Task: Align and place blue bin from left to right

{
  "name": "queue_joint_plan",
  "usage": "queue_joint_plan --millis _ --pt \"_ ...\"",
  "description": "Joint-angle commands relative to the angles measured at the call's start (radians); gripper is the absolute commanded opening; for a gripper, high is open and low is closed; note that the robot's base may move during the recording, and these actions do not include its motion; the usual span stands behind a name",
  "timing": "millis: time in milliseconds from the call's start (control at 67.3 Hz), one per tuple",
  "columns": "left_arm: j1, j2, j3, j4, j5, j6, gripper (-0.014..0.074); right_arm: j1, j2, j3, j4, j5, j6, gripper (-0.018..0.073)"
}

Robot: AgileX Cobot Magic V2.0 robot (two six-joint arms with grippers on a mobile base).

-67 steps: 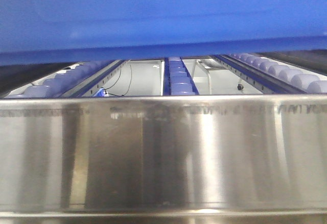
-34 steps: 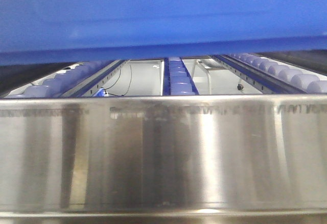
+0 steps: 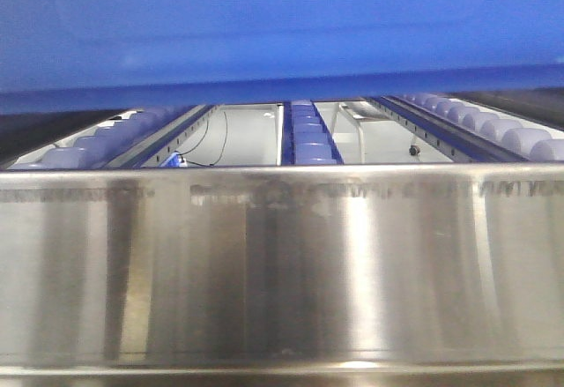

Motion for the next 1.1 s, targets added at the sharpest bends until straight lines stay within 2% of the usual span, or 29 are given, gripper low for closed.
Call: queue_joint_plan --millis 0,89,193,267,386,564,817,1084 --pt "-0.009 -0.006 -0.011 -0.018 -0.068 0.015 -0.0111 0.004 0.005 -0.009 -0.027 -0.017 -0.022 -0.0075" --pt "0.000 0.014 -0.016 -0.060 -0.135 0.078 -0.0111 0.004 0.041 -0.009 -0.042 -0.019 -0.047 -0.0075" --pt "0.037 0.058 -0.044 -0.099 -0.135 0.081 -0.0111 -0.002 0.078 -0.009 -0.049 -0.077 -0.043 -0.0075" --pt "0.083 0.090 -0.062 -0.149 -0.141 0.087 -0.0111 -0.016 0.100 -0.009 -0.038 -0.118 -0.024 -0.0075" --pt "0.163 0.131 -0.072 -0.230 -0.202 0.166 -0.0111 -0.062 0.126 -0.009 -0.001 -0.151 0.003 -0.0075" --pt "0.267 0.186 -0.074 -0.369 -0.275 0.241 -0.0111 -0.131 0.170 -0.009 0.015 -0.168 0.003 -0.0075" --pt "0.327 0.229 -0.074 -0.374 -0.284 0.246 -0.0111 -0.171 0.229 -0.009 0.029 -0.237 0.003 -0.0078" --pt "0.335 0.269 -0.074 -0.371 -0.284 0.246 -0.0111 -0.171 0.263 -0.009 0.031 -0.235 0.003 -0.0078"
